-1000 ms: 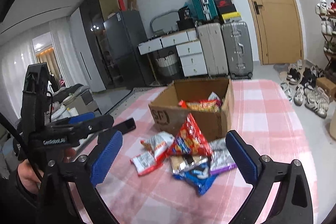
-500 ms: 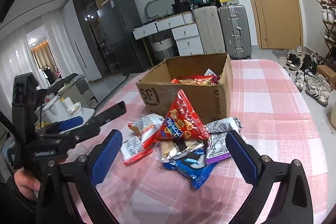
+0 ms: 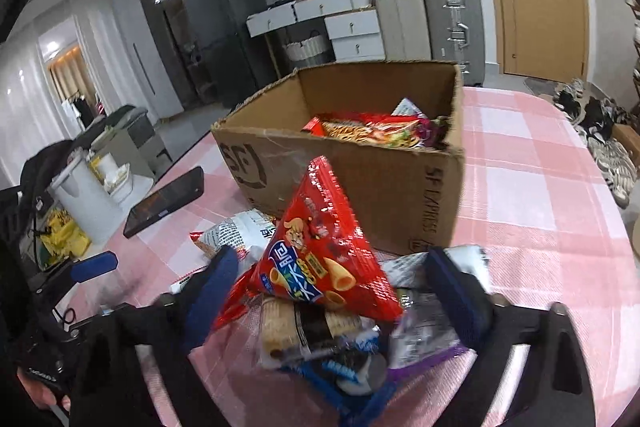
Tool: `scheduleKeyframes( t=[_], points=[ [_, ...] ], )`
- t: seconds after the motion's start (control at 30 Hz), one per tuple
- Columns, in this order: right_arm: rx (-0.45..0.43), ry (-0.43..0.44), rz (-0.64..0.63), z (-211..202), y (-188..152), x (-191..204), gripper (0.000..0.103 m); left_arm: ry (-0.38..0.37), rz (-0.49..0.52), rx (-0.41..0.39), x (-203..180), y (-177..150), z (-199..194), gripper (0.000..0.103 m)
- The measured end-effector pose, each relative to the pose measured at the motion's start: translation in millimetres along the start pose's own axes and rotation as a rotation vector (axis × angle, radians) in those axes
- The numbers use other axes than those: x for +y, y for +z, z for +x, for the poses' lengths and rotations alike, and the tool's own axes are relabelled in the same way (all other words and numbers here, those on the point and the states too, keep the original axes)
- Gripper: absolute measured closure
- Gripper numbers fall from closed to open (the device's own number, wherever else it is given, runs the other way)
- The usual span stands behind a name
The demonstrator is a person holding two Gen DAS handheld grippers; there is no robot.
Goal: Organize snacks
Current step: 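Move the right tool to the red triangular chip bag and close on it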
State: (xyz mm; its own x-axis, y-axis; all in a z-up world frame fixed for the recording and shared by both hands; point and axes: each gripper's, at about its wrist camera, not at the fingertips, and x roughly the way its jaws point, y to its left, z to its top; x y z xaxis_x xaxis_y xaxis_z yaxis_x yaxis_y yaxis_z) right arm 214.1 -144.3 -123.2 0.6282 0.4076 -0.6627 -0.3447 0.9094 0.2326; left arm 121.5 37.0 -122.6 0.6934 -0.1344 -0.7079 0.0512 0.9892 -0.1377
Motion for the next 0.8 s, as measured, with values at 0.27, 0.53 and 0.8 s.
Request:
scheduleKeyframes(
  t=[0.27, 0.53, 0.8],
  points=[
    [0.025, -0.011, -0.025, 21, 6, 5, 0.032, -0.005, -0.020, 0.018, 10, -4, 9, 0.001],
    [0.044, -0.008, -0.036, 19, -7, 12, 0.066, 0.001, -0.035, 0.032, 16, -9, 13, 0.001],
    [0.011, 0.018, -0.037, 3, -9, 15, 0.071, 0.003, -0.032, 0.034, 14, -13, 7, 0.001]
  ],
)
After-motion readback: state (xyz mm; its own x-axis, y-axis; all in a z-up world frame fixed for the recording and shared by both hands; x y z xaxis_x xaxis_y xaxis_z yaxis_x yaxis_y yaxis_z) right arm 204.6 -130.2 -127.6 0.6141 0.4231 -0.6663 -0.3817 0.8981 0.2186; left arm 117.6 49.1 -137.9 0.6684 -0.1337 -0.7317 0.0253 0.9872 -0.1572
